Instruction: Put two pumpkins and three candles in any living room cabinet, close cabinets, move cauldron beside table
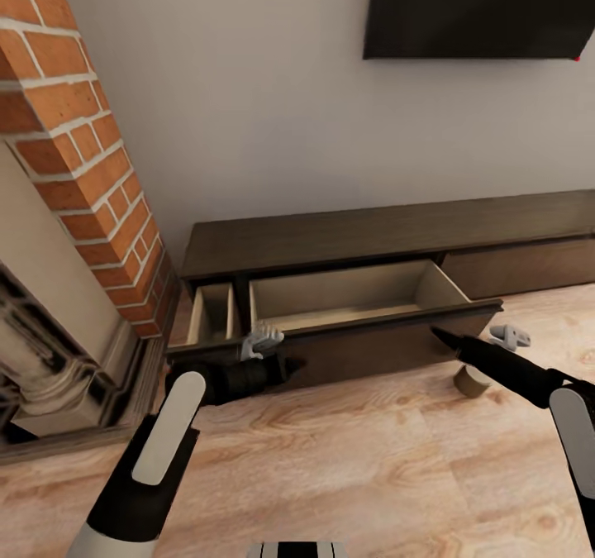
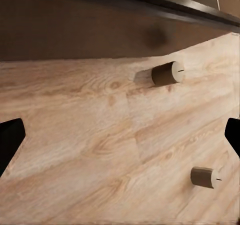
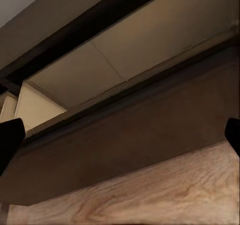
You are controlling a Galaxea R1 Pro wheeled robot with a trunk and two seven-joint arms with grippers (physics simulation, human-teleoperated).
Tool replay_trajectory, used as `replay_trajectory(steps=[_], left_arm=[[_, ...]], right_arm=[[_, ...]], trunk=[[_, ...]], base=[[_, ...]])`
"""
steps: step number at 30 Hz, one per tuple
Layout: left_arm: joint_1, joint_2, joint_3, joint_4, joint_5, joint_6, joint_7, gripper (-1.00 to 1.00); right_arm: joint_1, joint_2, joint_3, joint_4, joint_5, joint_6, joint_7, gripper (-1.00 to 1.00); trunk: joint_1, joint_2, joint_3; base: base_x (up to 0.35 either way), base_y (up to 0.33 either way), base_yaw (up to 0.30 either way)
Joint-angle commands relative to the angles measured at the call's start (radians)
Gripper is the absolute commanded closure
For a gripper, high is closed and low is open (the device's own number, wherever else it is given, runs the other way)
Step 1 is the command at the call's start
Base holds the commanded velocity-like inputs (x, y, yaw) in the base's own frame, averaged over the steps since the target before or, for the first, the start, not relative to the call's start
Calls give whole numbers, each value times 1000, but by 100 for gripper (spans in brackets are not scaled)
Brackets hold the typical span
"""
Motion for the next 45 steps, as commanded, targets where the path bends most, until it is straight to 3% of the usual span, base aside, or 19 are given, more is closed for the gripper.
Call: replay_trajectory(steps=[1, 4, 6, 9, 11, 13, 20, 28, 36, 42, 45], left_arm=[[2, -1, -29, 0, -32, -13, 3, -100], [7, -4, -106, 0, -110, -60, 9, -100], [9, -5, -147, 1, -144, -87, 11, -100], [12, -7, -202, 2, -175, -115, 13, -100], [22, -7, -262, 10, -196, -150, 14, -100], [27, -8, -281, 15, -202, -170, 15, -100], [35, -9, -332, 21, -210, -244, 25, -100], [35, -9, -373, 26, -207, -266, 148, -100], [34, -10, -377, 61, -209, -270, 174, -100], [29, -29, -377, 118, -210, -271, 178, -100], [27, -38, -377, 147, -211, -272, 179, -100]], right_arm=[[0, 0, 1, 0, 10, 0, 0, -100], [1, 0, 2, 0, 53, 0, -1, -100], [1, 1, 3, 0, 90, 0, -1, -100], [4, 5, 4, 0, 145, -1, -1, -100], [8, 4, 16, 0, 204, -4, -2, -100], [10, 3, 28, 0, 235, -6, -2, -100], [16, 7, 76, 0, 349, -9, -2, -100], [17, 6, 102, 0, 378, -10, -3, -100], [18, 9, 109, 0, 407, -10, -4, -100], [18, 15, 128, 0, 487, -7, -9, -100], [18, 17, 131, 0, 560, -5, -24, -100]], trunk=[[0, 0, 0], [0, 0, 1], [0, 0, 1], [0, 0, 1], [0, 0, 1], [0, 0, 1], [0, 0, 1], [0, 0, 1], [0, 0, 1], [0, 0, 1], [0, 0, 1]], base=[[-16, 195, -290], [-11, 127, -293], [-6, 72, -295], [-3, 42, -296], [-1, 17, -297], [-1, 10, -297], [0, 4, -298], [0, 1, -299], [0, 0, -299], [0, 0, -299], [0, 0, -299]])
